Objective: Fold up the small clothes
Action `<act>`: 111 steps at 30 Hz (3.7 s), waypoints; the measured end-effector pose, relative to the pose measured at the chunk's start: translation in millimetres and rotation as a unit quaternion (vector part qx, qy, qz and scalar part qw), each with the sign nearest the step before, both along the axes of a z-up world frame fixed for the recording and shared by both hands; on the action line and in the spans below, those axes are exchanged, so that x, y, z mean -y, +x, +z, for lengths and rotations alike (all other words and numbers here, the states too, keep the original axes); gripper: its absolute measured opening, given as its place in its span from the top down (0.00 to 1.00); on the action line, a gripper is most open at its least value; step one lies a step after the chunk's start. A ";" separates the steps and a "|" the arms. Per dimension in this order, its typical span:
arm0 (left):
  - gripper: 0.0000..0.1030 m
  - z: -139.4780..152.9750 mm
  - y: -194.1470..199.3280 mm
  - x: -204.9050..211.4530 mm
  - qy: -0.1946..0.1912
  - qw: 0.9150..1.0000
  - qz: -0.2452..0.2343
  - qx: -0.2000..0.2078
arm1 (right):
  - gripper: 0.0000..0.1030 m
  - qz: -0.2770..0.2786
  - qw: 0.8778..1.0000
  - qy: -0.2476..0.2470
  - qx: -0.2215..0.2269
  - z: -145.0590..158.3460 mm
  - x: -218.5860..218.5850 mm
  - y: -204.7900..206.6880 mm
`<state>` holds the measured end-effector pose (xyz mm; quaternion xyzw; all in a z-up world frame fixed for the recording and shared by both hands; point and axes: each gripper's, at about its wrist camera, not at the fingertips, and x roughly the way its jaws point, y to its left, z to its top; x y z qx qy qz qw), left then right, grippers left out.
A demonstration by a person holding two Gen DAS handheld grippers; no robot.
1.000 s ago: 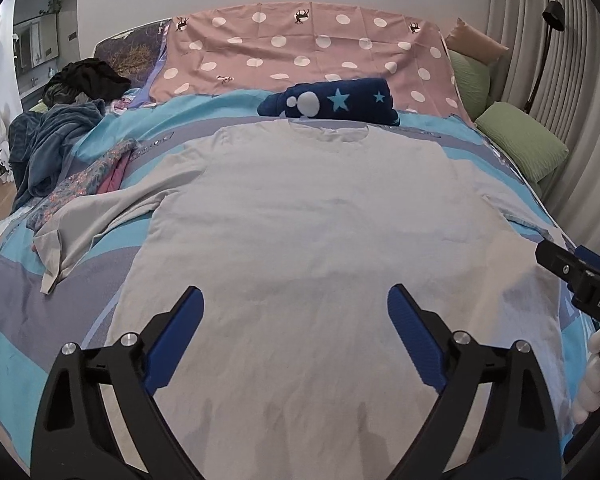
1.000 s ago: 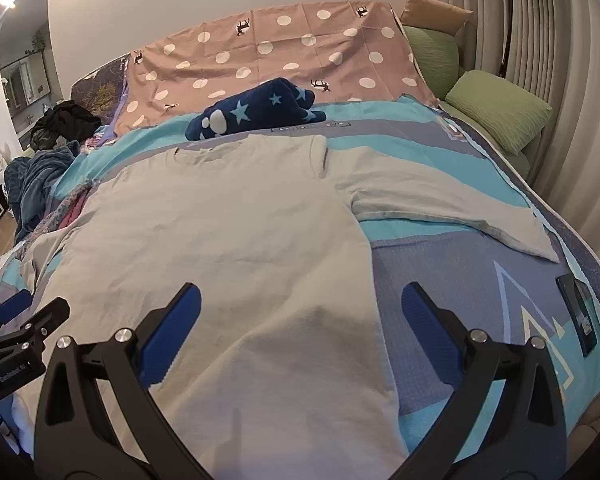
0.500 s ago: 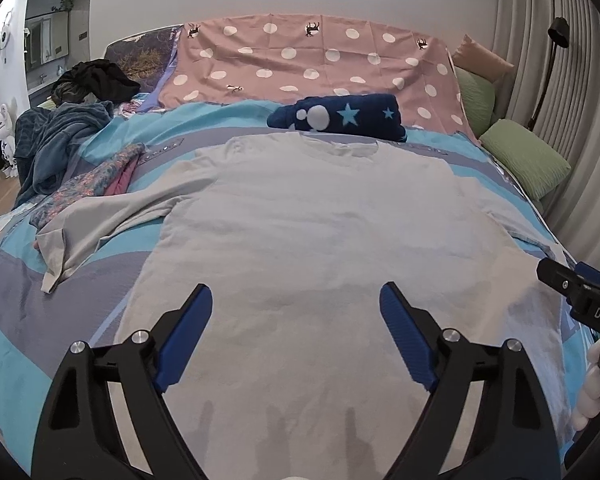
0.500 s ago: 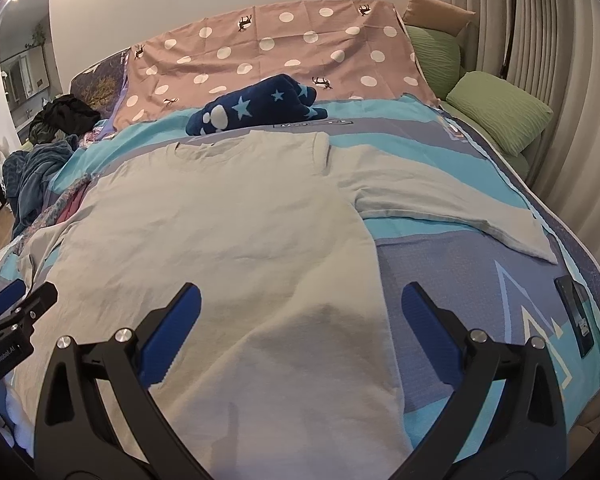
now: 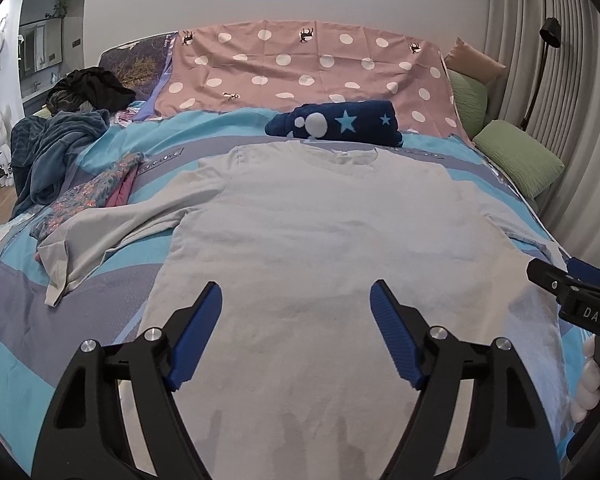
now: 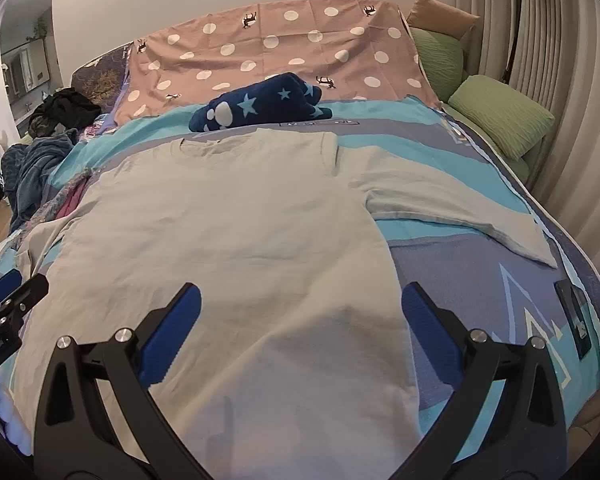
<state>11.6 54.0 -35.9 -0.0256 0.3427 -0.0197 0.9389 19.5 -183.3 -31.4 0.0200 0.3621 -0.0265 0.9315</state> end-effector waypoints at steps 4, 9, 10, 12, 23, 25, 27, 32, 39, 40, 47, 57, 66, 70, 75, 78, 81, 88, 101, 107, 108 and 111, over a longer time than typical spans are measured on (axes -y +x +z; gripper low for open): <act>0.24 -0.3 -0.3 -4.6 -0.004 1.000 0.000 -0.002 | 0.02 0.001 1.000 -0.005 0.000 0.1 -4.1 2.3; 0.29 0.4 -1.0 -7.3 0.000 1.000 -0.006 0.000 | 0.02 0.005 1.000 -0.006 -0.003 -0.8 -8.3 4.2; 0.31 0.5 -0.5 -7.4 0.000 1.000 -0.009 0.000 | 0.02 0.006 1.000 -0.006 -0.003 -0.7 -9.1 4.5; 0.31 1.2 -0.1 -7.3 0.002 1.000 -0.012 -0.001 | 0.02 0.008 1.000 -0.009 -0.003 0.1 -11.3 5.6; 0.22 -0.3 2.8 -21.6 -0.018 1.000 0.006 -0.005 | 0.02 0.013 1.000 -0.017 -0.003 -0.6 -20.4 8.0; 0.18 -1.7 3.0 -25.9 -0.017 1.000 0.013 -0.005 | 0.02 0.015 1.000 -0.019 -0.004 -0.6 -22.2 9.8; 0.18 -3.0 4.1 -31.2 -0.012 1.000 0.017 -0.007 | 0.02 0.016 1.000 -0.019 -0.003 0.1 -22.8 12.0; 0.18 -14.6 13.8 -84.8 -0.020 0.996 0.081 -0.040 | 0.02 0.015 1.000 -0.023 -0.003 1.0 -24.0 18.2; 0.18 -51.5 44.8 -220.8 0.015 0.959 0.260 -0.109 | 0.02 0.001 0.999 -0.028 -0.023 -8.0 -21.6 33.4; 0.19 -60.9 53.8 -242.4 0.017 0.953 0.277 -0.121 | 0.02 0.001 0.999 -0.027 -0.025 -8.8 -21.8 36.1; 0.32 -114.9 107.3 -331.0 -0.001 0.922 0.334 -0.196 | 0.02 0.003 0.999 -0.034 -0.030 -13.3 -30.1 47.8; 0.91 -145.7 118.1 -374.2 -0.097 0.914 0.337 -0.202 | 0.02 0.018 0.998 -0.039 -0.037 -19.0 -41.2 65.2; 0.96 -86.1 91.7 -364.0 -0.142 0.940 0.287 -0.115 | 0.02 0.053 0.998 -0.032 -0.020 -11.9 -59.1 72.1; 0.96 -39.8 96.2 -322.6 -0.133 0.963 0.222 -0.071 | 0.02 0.058 0.998 -0.024 -0.015 -10.4 -60.0 69.2; 0.96 -3.5 115.7 -260.3 -0.142 0.980 0.136 -0.042 | 0.02 0.053 0.998 -0.018 -0.017 -9.8 -48.3 65.7; 0.96 11.4 133.1 -212.5 -0.147 0.986 0.074 -0.032 | 0.02 0.041 0.999 -0.010 -0.016 -9.2 -37.4 66.5; 0.96 19.9 146.2 -156.4 -0.149 0.988 0.003 -0.031 | 0.02 0.035 0.999 0.004 -0.015 -7.6 -27.0 65.5; 0.96 0.6 163.6 -46.5 -0.147 0.980 -0.112 -0.073 | 0.61 0.109 0.985 0.119 -0.060 -4.7 -16.2 94.9; 0.96 -30.5 154.7 -6.1 -0.119 0.978 -0.126 -0.120 | 0.35 0.181 0.876 0.363 -0.261 -56.7 -90.6 213.2; 0.95 -25.1 152.5 -2.0 -0.107 0.980 -0.121 -0.117 | 0.92 0.205 0.848 0.395 -0.289 -64.4 -122.5 227.7; 0.95 -25.3 153.1 -1.7 -0.109 0.980 -0.120 -0.119 | 0.92 0.211 0.855 0.384 -0.277 -57.7 -124.6 227.5; 0.95 -23.8 155.9 3.3 -0.110 0.980 -0.116 -0.121 | 0.93 0.223 0.894 0.326 -0.210 -23.5 -122.8 222.5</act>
